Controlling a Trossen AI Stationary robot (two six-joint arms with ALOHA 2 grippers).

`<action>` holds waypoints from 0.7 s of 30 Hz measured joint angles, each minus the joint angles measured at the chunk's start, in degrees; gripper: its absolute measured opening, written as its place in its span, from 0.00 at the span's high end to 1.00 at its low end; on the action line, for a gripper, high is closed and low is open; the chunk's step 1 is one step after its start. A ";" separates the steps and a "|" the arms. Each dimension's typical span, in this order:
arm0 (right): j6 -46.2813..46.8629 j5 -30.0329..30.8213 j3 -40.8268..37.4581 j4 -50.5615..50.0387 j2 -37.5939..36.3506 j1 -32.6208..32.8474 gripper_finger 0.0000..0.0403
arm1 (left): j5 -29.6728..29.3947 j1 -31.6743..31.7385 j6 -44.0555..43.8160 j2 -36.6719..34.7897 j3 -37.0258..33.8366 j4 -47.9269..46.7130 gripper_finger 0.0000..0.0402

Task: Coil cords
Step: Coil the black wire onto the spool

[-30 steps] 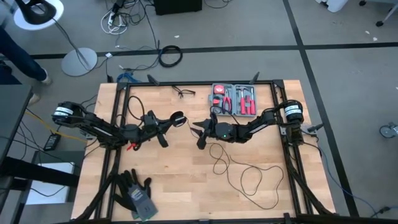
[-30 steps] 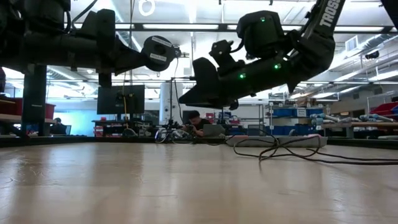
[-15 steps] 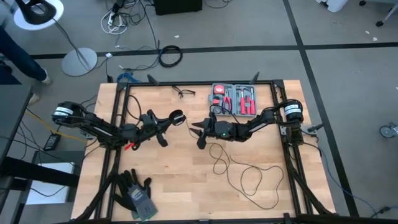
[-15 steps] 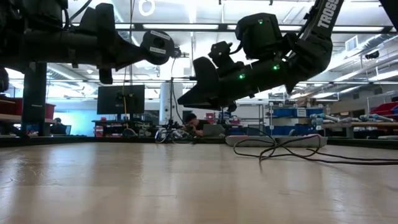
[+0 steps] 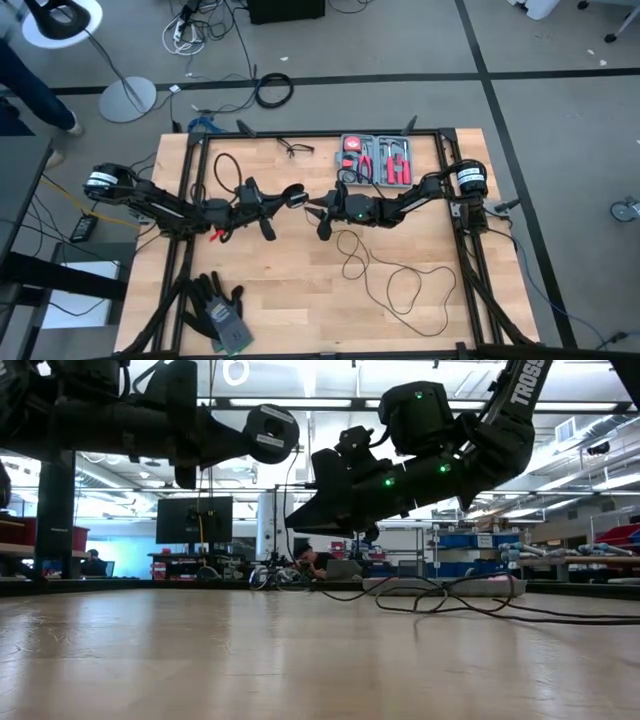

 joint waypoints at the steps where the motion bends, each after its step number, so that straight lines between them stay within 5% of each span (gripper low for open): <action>1: -0.01 -0.19 0.00 0.00 0.00 0.12 0.72 | 0.00 0.00 0.00 0.00 0.00 0.14 1.00; 21: 0.79 -7.43 0.00 2.03 -0.04 0.24 0.72 | -0.46 0.74 0.06 0.00 0.00 0.07 1.00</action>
